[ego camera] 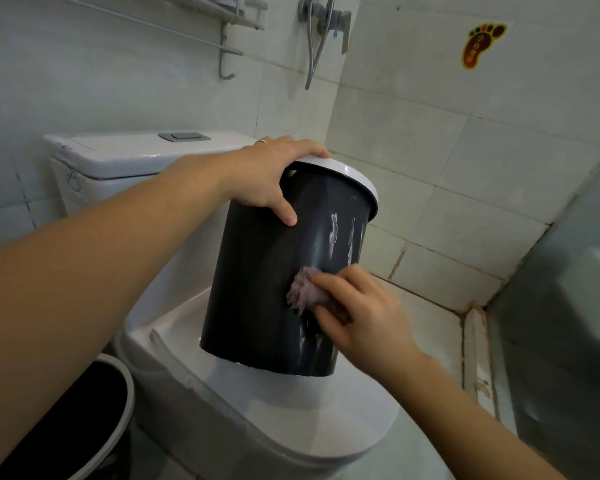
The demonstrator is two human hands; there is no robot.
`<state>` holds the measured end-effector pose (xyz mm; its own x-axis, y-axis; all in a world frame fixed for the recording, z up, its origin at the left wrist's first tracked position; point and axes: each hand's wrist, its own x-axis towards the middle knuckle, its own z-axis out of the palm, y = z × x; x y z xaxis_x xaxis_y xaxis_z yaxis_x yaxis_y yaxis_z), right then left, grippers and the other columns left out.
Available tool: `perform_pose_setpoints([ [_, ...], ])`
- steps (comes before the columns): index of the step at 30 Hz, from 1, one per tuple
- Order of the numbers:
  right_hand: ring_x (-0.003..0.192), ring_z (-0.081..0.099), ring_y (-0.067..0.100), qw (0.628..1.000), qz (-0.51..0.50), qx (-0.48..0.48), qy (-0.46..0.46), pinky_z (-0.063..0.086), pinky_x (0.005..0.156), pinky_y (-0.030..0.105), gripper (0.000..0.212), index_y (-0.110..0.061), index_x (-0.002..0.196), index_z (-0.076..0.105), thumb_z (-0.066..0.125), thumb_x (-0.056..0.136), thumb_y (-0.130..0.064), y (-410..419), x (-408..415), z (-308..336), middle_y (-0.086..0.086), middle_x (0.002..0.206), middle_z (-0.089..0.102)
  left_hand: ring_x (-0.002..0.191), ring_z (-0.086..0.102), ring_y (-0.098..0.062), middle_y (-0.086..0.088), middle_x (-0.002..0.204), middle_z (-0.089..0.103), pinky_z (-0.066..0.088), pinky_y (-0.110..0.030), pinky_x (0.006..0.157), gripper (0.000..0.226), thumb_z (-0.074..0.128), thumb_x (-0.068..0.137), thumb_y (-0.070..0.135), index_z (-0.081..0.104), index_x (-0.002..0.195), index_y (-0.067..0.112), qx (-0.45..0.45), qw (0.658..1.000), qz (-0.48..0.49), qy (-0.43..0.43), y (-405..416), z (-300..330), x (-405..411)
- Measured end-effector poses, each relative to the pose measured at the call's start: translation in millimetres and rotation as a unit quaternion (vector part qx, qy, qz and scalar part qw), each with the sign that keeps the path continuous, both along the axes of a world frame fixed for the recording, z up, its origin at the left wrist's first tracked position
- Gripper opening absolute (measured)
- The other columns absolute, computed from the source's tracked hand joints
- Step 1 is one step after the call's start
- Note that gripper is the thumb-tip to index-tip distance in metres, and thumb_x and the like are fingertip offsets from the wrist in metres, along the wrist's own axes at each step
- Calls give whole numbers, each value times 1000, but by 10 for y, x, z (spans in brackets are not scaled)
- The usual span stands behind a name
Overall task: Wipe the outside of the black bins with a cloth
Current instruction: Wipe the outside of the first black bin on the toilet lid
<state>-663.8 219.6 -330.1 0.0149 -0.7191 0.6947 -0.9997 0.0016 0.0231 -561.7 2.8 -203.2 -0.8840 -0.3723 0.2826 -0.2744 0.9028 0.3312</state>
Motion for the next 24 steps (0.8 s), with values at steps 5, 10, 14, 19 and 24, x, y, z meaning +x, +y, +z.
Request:
perform_pose_setpoints([
  [5,73,52,15,992,81,71,58,46,56,26,27,-22,116,68,63,90,-30,235,73,-255,0,89,57,133,33,-23,5,142,40,33,-43,111,105,91,64,24,30,146,47,15,1000,-7,0,-24,-3,14],
  [10,74,58,20,1000,16,8,20,52,56,33,28,-18,114,71,66,88,-25,105,0,-95,2,90,60,133,34,-23,4,143,40,32,-45,112,106,92,63,23,31,146,46,14,1000,-8,4,-36,-12,9],
  [14,75,58,19,1000,-4,-10,-4,52,55,33,28,-17,113,70,68,87,-25,58,7,-71,2,91,60,133,34,-23,3,145,39,32,-42,111,106,92,62,23,31,146,45,14,1000,-8,5,-59,-19,12],
  [19,71,52,16,993,80,62,52,47,54,27,24,-21,112,71,62,91,-30,233,86,-326,0,87,58,131,34,-21,5,143,39,32,-36,105,105,92,63,22,30,144,48,24,1000,-12,8,-89,-27,39],
  [24,74,56,19,998,30,23,50,50,55,31,28,-20,116,70,63,90,-28,151,32,-221,2,89,60,132,34,-22,5,143,39,33,-38,107,105,91,63,22,31,144,47,22,1000,-10,12,-90,-30,51],
])
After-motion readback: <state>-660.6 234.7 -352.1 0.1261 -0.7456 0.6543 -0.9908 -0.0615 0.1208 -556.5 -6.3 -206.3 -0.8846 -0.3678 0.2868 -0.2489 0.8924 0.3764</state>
